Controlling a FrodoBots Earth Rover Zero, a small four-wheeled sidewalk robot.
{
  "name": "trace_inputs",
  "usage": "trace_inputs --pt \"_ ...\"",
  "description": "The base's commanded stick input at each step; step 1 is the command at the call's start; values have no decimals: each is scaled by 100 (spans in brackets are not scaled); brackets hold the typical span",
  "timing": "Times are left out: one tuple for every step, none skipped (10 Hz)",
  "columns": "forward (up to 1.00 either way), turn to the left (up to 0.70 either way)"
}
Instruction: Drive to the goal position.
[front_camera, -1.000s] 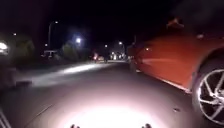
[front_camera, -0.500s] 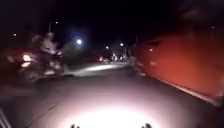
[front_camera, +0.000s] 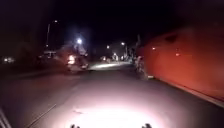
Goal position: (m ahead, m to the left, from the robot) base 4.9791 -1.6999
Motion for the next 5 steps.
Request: trace_inputs --pt "85 0" --pt "85 0" --pt "85 0" --pt "85 0" --pt "85 0"
